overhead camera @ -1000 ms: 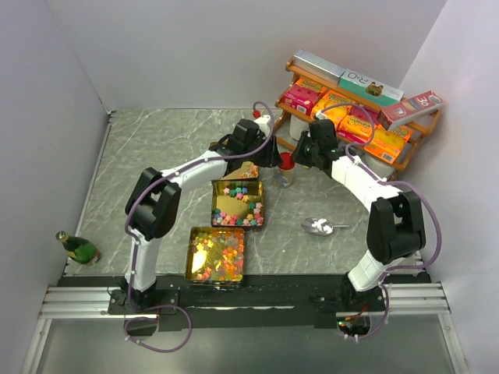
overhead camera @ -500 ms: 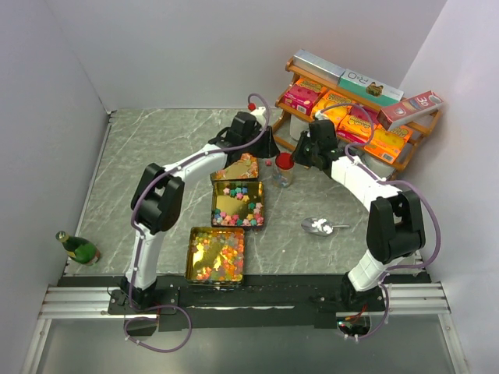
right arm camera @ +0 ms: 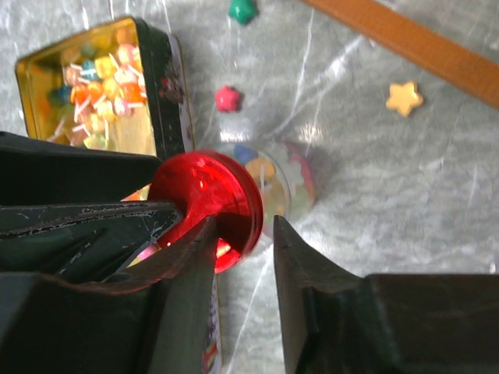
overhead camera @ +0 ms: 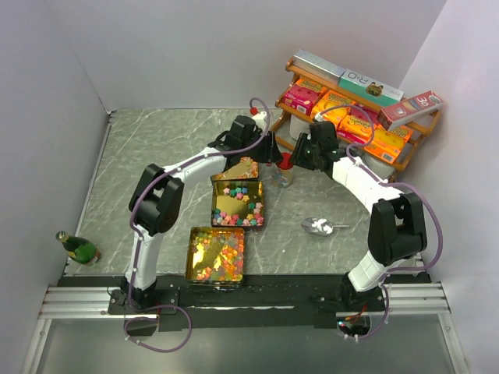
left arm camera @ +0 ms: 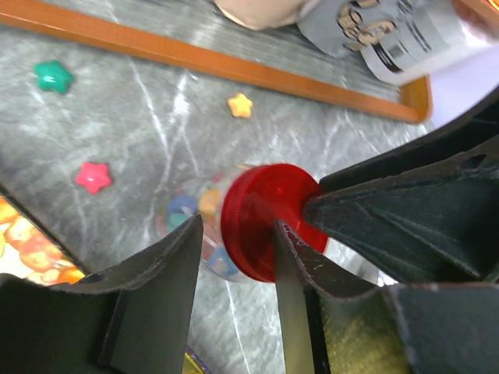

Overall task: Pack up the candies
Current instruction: Move the packing bottle to the center of the board.

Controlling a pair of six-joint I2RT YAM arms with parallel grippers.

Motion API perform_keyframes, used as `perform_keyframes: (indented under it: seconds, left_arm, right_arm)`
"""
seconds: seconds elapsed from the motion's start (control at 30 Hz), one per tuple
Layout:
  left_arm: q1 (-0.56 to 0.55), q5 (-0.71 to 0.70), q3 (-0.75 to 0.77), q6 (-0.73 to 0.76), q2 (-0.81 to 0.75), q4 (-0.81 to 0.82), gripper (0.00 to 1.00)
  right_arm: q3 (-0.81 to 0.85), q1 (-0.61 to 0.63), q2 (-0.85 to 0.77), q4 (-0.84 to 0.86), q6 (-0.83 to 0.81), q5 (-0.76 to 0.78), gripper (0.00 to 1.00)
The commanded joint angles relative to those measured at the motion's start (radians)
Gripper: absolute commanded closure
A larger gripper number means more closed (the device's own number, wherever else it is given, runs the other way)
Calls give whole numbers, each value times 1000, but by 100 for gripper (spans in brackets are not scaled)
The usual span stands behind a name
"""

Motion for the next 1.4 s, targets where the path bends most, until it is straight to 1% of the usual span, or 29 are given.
perform_keyframes:
  seconds: [0.0, 0.03, 0.17, 0.23, 0.33, 0.37, 0.43, 0.47, 0.53, 0.57, 0.67, 0.73, 0.8, 0.83, 0.87, 0.9, 0.93, 0.97, 1.0, 1.03, 1.1, 1.2, 1.37]
  left_arm:
    - [-20, 77, 17, 34, 5, -59, 53]
    - [-23, 72, 17, 31, 8, -62, 53]
    - [-23, 46, 3, 20, -9, -47, 49]
    - [-23, 49, 4, 17, -17, -41, 49]
    - [-22, 40, 3, 7, -43, -39, 46]
    - [-22, 31, 0, 5, -52, -38, 42]
    - [-23, 14, -20, -4, -96, -27, 38]
    - [-22, 6, -25, -9, -115, -19, 31]
    - [-18, -18, -37, -21, -164, -10, 23]
    - [-17, -24, -40, -24, -178, -1, 15]
    - [-3, -46, -48, -49, -210, 8, 7]
    - [11, -64, -29, -82, -193, -7, 7]
    - [24, -78, 26, -127, -158, -66, 10]
    - [40, -71, 55, -141, -105, -93, 13]
    - [46, -61, 88, -153, -74, -128, 21]
    - [51, -54, 165, -171, -40, -160, 26]
    - [57, -49, 205, -174, -5, -230, 30]
    - [57, -44, 245, -176, 62, -258, 37]
    - [57, -34, 308, -176, 92, -275, 41]
    - [58, -17, 329, -176, 117, -287, 44]
    - [60, 15, 357, -176, 166, -282, 50]
    - [58, 6, 357, -173, 195, -284, 53]
    - [55, 12, 324, -145, 218, -292, 61]
  right_arm:
    - [20, 5, -16, -176, -36, 16, 56]
    - [29, 4, -16, -183, -39, 27, 53]
    - [69, 1, -13, -191, -31, 51, 48]
    - [94, -4, -10, -191, -23, 56, 45]
    - [115, -16, -13, -173, -2, 50, 44]
    - [120, -18, -19, -165, 7, 50, 44]
    - [137, -30, -16, -159, 30, 45, 43]
    - [143, -35, -12, -156, 39, 42, 43]
    - [164, -55, 2, -150, 62, 15, 43]
    - [176, -62, 24, -151, 70, 4, 43]
    - [225, -91, 89, -159, 78, -57, 43]
    - [288, -99, 140, -200, 69, -114, 44]
    - [348, -110, 214, -226, 63, -153, 45]
    - [362, -110, 234, -237, 60, -162, 46]
    - [370, -108, 260, -242, 56, -183, 48]
    - [370, -108, 269, -240, 56, -194, 49]
    - [367, -111, 277, -237, 59, -200, 50]
    - [359, -110, 286, -224, 61, -212, 51]
    - [338, -110, 288, -211, 64, -219, 52]
    - [327, -110, 291, -205, 67, -228, 54]
    - [304, -108, 298, -184, 69, -257, 56]
    - [273, -110, 304, -164, 66, -297, 58]
    - [227, -111, 301, -164, 56, -314, 61]
